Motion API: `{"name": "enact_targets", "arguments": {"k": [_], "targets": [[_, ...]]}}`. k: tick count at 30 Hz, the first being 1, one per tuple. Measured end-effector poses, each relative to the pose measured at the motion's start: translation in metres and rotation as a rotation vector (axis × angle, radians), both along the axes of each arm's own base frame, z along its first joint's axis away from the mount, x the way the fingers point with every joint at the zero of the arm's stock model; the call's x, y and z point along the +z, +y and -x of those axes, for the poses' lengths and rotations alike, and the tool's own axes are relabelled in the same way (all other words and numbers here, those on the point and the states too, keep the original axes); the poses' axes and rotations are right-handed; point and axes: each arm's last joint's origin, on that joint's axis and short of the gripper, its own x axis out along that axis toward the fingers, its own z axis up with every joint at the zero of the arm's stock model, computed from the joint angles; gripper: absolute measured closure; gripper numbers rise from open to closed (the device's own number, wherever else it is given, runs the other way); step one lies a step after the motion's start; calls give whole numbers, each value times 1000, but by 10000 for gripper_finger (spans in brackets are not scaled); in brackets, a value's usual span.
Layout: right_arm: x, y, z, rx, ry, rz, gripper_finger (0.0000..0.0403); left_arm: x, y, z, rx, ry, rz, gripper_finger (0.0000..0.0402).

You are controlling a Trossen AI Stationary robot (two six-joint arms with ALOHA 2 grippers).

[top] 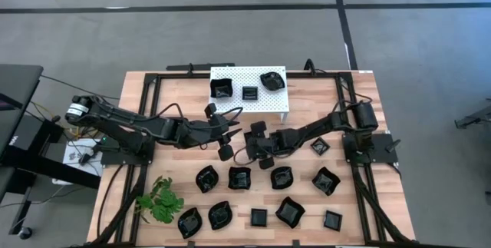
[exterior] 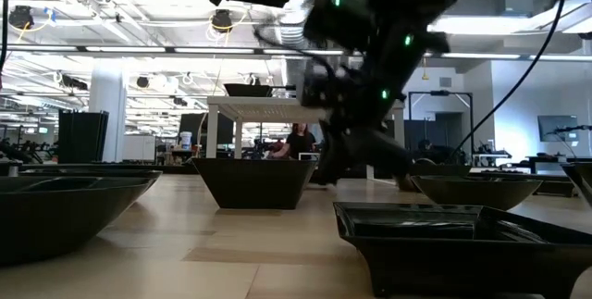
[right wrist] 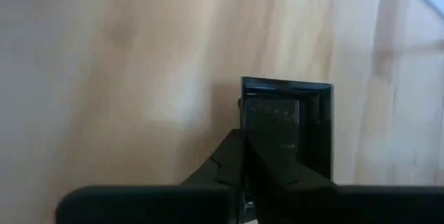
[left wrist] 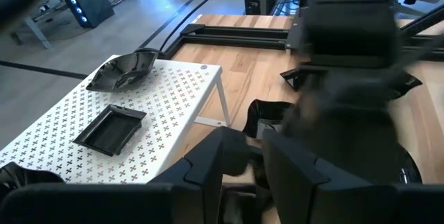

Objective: Pick & Place Mini shaped plates
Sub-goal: Stack the square plate on top of the other square plate on the shelf

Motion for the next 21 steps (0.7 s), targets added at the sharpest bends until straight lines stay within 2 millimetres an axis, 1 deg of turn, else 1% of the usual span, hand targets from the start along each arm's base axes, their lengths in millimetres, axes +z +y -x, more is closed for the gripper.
{"name": "enact_targets", "arguments": {"k": [5, 8, 11, 16, 21], "targets": [[26, 23, -4, -49, 10, 17, 395, 0, 0, 0, 0, 0, 0, 298], [42, 34, -8, -41, 5, 22, 396, 0, 0, 0, 0, 0, 0, 298], [56, 41, -10, -43, -3, 65, 400, 0, 0, 0, 0, 0, 0, 298], [80, 43, -11, -109, -4, 149, 399, 0, 0, 0, 0, 0, 0, 298], [106, 39, -7, -130, 23, 174, 401, 0, 0, 0, 0, 2, 0, 298]]}}
